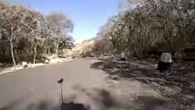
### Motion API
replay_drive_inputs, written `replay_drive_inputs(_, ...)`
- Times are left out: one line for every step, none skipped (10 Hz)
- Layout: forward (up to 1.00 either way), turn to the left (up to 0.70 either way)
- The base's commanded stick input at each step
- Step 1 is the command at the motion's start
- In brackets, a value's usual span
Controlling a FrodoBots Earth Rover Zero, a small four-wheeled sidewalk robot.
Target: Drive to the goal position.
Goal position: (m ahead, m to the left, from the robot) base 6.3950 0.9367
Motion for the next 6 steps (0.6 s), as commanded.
replay_drive_inputs(1.00,0.00)
replay_drive_inputs(1.00,0.00)
replay_drive_inputs(1.00,0.00)
replay_drive_inputs(1.00,0.00)
replay_drive_inputs(1.00,0.00)
replay_drive_inputs(1.00,0.27)
